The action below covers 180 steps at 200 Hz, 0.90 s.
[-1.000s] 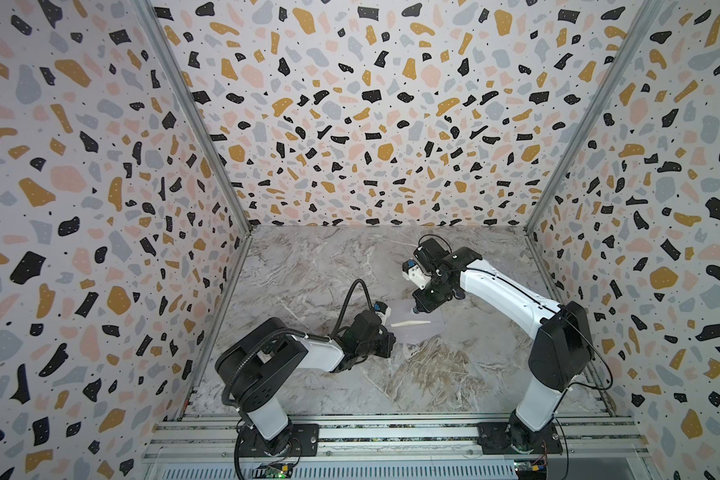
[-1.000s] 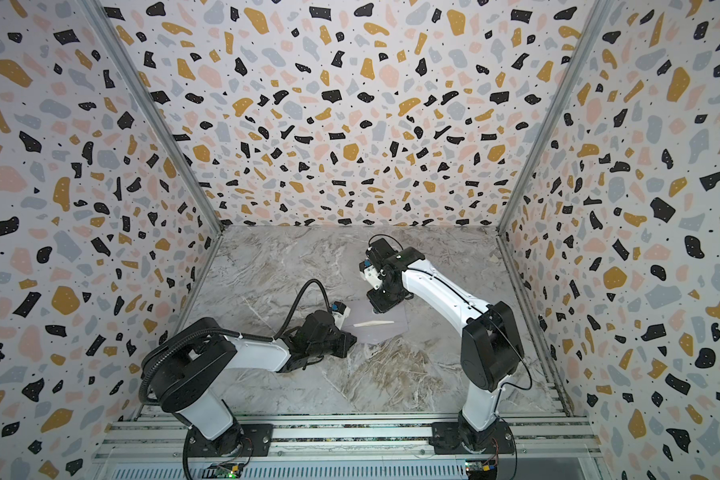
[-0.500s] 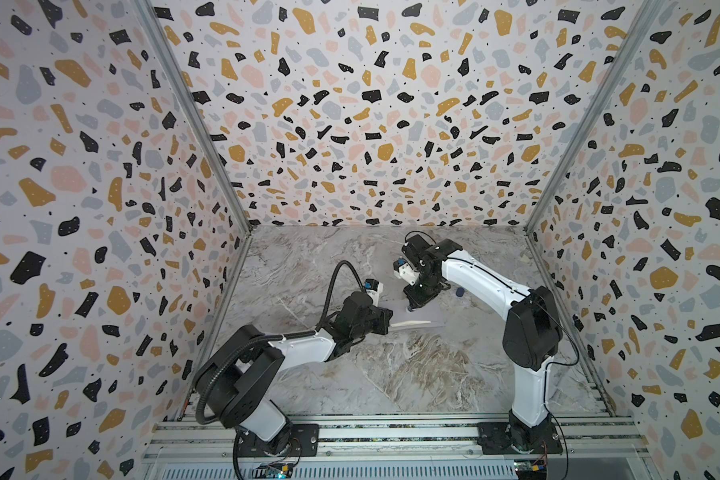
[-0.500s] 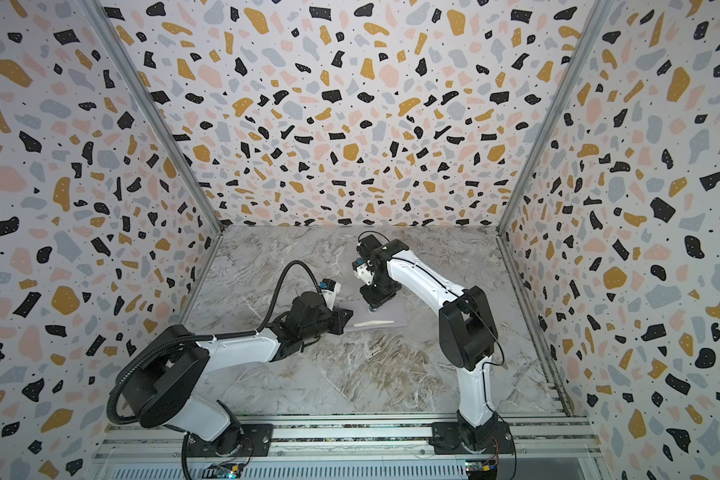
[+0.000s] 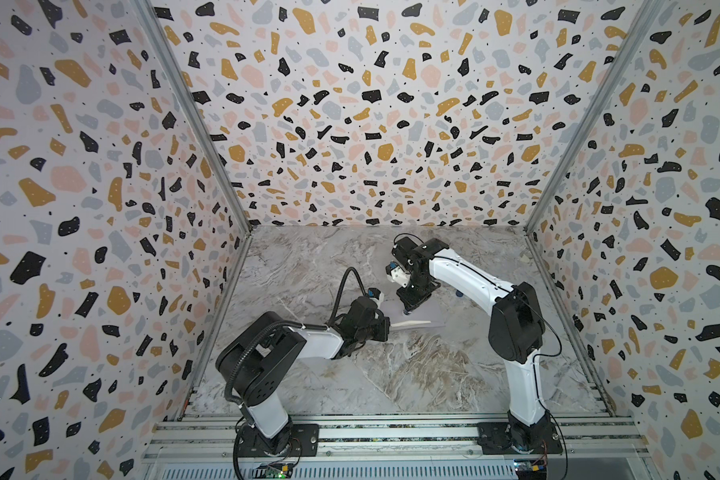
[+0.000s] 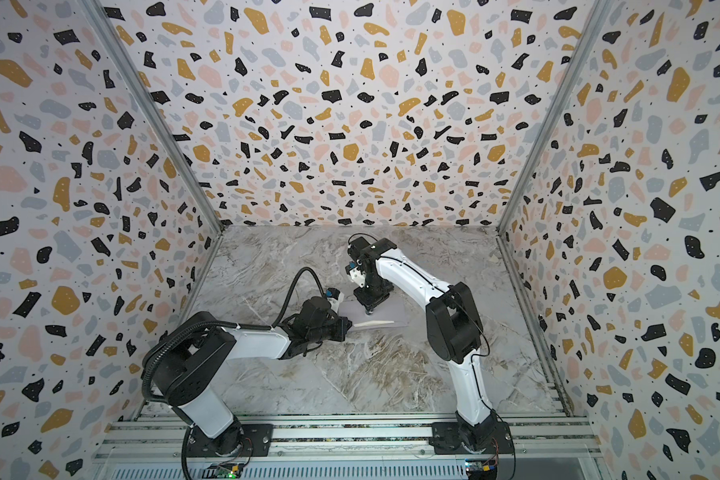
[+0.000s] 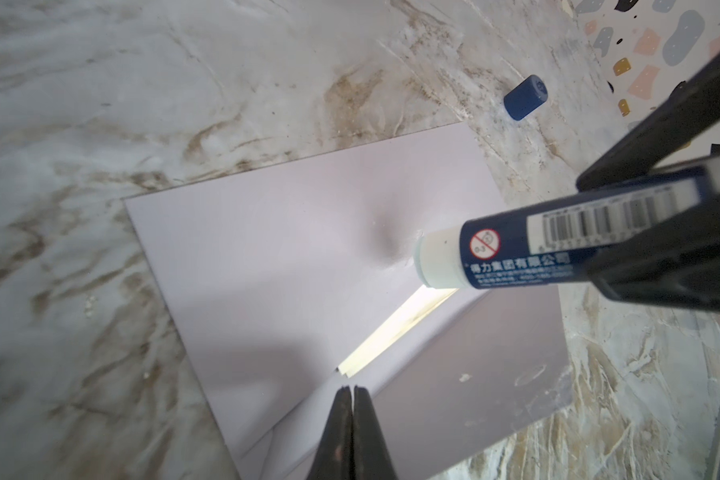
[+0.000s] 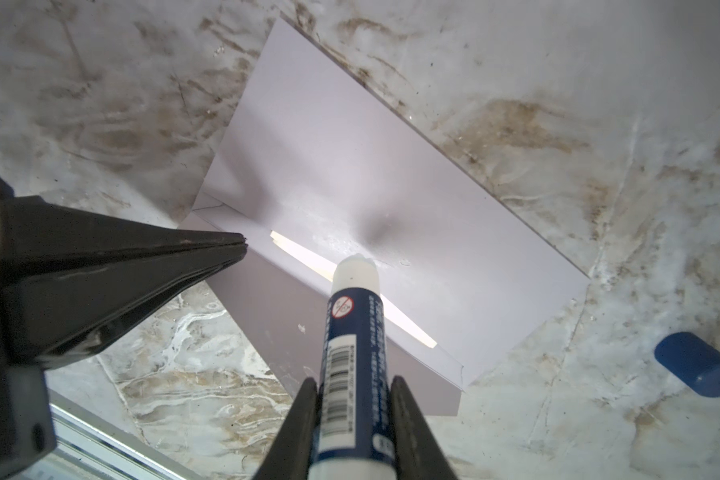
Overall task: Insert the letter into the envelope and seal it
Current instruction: 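Press the glue stick tip onto the envelope flap with the right gripper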
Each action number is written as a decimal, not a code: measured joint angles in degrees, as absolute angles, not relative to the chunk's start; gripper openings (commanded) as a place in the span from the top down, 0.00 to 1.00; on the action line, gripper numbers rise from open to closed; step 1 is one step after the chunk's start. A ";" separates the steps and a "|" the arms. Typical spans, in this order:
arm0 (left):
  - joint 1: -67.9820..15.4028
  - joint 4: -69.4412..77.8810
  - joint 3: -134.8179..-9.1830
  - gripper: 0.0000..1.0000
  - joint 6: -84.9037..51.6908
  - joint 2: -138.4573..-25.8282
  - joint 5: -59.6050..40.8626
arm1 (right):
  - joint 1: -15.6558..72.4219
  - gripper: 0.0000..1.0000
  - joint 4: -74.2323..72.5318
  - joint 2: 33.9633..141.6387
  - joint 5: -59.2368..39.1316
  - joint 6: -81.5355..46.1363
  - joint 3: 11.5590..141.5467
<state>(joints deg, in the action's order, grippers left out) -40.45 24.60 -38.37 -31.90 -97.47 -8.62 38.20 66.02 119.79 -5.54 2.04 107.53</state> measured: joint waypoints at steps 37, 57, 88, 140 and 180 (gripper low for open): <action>-40.53 26.04 -36.14 0.95 -32.47 -97.49 -8.38 | 38.37 1.00 66.28 121.45 -5.32 2.04 108.77; -40.64 26.46 -34.52 0.95 -32.80 -97.49 -8.03 | 38.39 1.00 66.54 121.89 -5.30 2.07 109.25; -41.28 28.75 -33.30 0.95 -33.26 -97.43 -6.81 | 38.54 1.00 67.40 122.56 -5.30 2.09 110.72; -41.56 30.13 -32.60 0.95 -33.91 -97.43 -6.35 | 38.94 1.00 68.16 123.57 -5.28 2.35 111.31; -41.56 30.13 -32.60 0.95 -34.06 -97.43 -6.35 | 39.29 1.00 68.93 125.43 -4.86 2.46 113.27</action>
